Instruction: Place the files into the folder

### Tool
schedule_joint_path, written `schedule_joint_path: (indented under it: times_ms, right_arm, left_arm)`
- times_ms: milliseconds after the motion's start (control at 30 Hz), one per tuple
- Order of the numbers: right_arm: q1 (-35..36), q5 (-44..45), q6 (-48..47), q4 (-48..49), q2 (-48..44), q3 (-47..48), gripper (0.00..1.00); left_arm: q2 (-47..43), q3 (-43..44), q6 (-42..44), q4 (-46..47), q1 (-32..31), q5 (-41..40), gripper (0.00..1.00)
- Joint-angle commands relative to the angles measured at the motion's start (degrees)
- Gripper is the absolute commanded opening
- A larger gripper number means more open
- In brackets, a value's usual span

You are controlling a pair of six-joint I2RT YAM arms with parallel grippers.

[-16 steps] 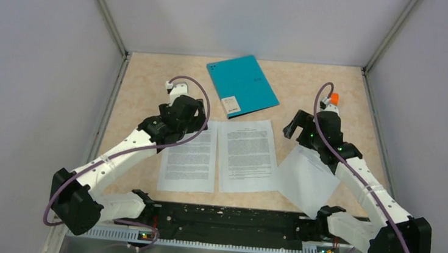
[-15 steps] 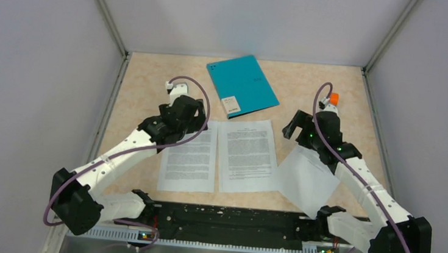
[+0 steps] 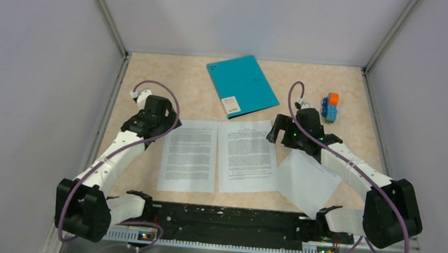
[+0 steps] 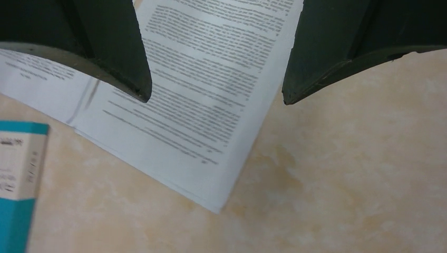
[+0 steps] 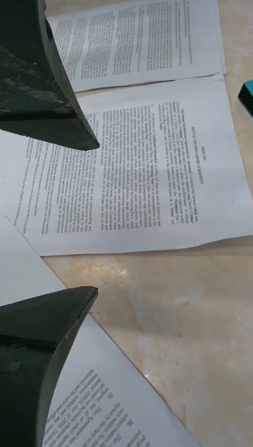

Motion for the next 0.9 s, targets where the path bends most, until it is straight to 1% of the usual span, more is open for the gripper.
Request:
schedule_joint_path:
  times_ms: [0,100,233,400,567,667,767,867]
  right_arm:
    - [2.0,-3.4,-2.2,5.5,3.0,3.3,0.99]
    - [2.2,-4.1,-2.5,7.1,5.6,3.3,0.99]
    - [2.2,-3.0,-3.3,7.9,7.4,2.9,0.99]
    - [2.2,-3.1,-4.0,10.2,9.4,1.7,0.99]
    - [2.2,-3.7,-3.7,12.2,12.2,0.6,0.99]
    - [2.2,-3.4,-2.8,12.4,13.8,0.3,0.99]
    - [2.1,-3.3,-1.6,13.1,14.7,-0.7,0.99]
    - [2.5,-3.7,-1.0,13.4,15.4,-1.2,0.99]
  left_arm:
    - [-3.1,-6.0,-2.5,4.5,7.4,4.8,0.98]
    - [-2.4,-8.6,-3.6,6.4,8.8,3.6,0.98]
    - [-1.5,-12.3,-4.6,8.7,10.0,3.2,0.98]
    - [0.1,-14.9,-3.3,11.1,10.0,3.9,0.98]
    - [3.1,-14.8,-2.0,11.9,10.0,7.0,0.98]
    - [4.3,-12.8,-0.9,9.5,9.9,8.6,0.98]
    - [1.6,-11.8,1.8,9.0,8.9,10.4,0.98]
    - [-0.5,-9.9,3.5,7.4,5.9,13.1,0.98]
